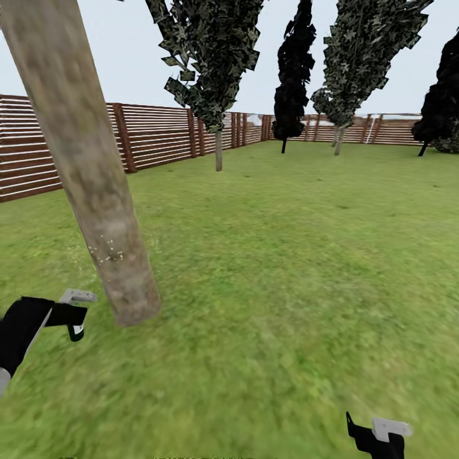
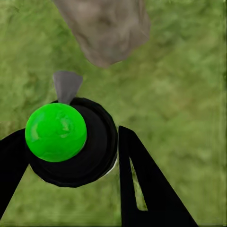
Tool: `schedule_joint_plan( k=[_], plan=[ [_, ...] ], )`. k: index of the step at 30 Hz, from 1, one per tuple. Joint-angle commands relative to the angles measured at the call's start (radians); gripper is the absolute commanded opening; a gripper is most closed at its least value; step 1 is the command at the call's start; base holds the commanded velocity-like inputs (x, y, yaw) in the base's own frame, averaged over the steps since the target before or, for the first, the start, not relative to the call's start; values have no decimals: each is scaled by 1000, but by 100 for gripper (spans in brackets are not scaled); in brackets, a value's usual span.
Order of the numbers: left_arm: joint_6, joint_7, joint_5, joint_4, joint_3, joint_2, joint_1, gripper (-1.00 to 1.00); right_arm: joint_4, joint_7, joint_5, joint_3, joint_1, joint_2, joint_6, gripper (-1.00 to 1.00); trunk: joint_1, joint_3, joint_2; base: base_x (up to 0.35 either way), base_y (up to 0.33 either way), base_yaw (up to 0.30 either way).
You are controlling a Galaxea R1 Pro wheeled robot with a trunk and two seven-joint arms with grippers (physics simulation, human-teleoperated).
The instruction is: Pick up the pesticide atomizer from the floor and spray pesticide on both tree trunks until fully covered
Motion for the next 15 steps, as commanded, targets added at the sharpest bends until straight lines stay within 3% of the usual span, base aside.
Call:
schedule_joint_plan(
  k=[1,4,6,7,9,11,13,15],
  plan=[
    [2,-8,-16,8,3,-19,-1,-100,1,-2,11,-7,-1,0,-3,100,0,-1,0,14,-273,40],
    [1,-6,-22,35,3,-76,-1,-100,1,-2,11,-7,-1,0,-3,100,0,-1,0,84,-273,12],
    [1,-6,-21,37,5,-89,-1,-100,1,-2,11,-7,-1,0,-3,100,0,-1,0,114,-273,2],
    [1,-6,-21,37,12,-89,-1,-100,1,-2,11,-7,-1,0,-3,100,0,-1,0,131,-267,1],
    [0,-6,-23,37,72,-86,-1,-100,1,-2,11,-7,-1,0,-3,100,0,-1,0,183,-233,0],
    [-2,-7,-31,38,161,-76,-1,-100,1,-2,11,-7,-1,0,-3,100,0,-1,0,217,-209,0],
    [-5,-7,-53,43,193,-61,0,-100,1,-2,11,-7,-1,0,-3,100,0,-1,0,232,-194,0],
    [-6,-7,-111,51,197,-62,3,-100,1,-2,11,-7,-1,0,-3,100,0,-1,0,234,-189,104]
  ],
)
